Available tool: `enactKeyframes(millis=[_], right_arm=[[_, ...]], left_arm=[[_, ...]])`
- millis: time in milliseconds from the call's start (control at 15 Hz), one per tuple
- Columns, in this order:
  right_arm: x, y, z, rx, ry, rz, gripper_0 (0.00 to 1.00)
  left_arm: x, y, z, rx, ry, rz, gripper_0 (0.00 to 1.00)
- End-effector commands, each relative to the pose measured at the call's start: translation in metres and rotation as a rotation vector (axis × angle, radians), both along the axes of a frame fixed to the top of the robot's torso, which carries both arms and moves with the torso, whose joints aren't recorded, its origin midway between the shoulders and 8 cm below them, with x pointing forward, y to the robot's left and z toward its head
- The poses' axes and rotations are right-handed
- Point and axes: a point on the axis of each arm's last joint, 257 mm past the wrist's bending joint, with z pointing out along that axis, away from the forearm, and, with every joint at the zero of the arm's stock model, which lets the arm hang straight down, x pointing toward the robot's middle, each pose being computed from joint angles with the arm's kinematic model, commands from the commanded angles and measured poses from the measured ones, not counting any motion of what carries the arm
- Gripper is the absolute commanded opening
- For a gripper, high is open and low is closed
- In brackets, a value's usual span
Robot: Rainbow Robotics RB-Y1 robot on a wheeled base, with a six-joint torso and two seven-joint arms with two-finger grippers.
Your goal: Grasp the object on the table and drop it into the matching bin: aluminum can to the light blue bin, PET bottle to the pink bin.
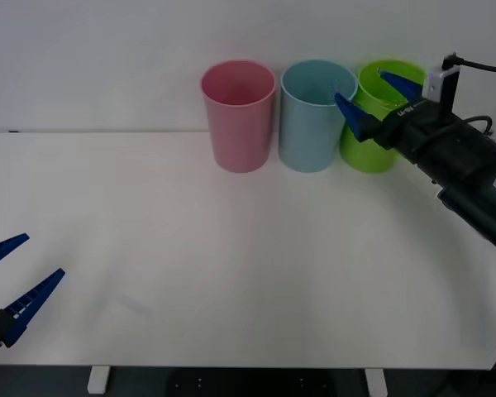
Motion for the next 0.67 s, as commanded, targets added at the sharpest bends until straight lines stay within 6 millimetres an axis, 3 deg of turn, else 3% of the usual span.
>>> enactKeyframes(millis=[67, 333, 667], right_arm=[[-0.032, -0.012, -0.022, -0.069, -0.016, 0.008, 1.0], [-0.083, -0.023, -0.057, -0.115, 0.018, 0.037, 1.0], [-0.153, -0.036, -0.08, -0.157, 0.054, 0.123, 1.0]], left_arm=[[0.0, 0.0, 0.0, 0.0, 0.0, 0.0, 1.0], [0.0, 0.0, 0.0, 0.0, 0.0, 0.0, 1.0], [0.0, 0.0, 0.0, 0.0, 0.0, 0.0, 1.0]])
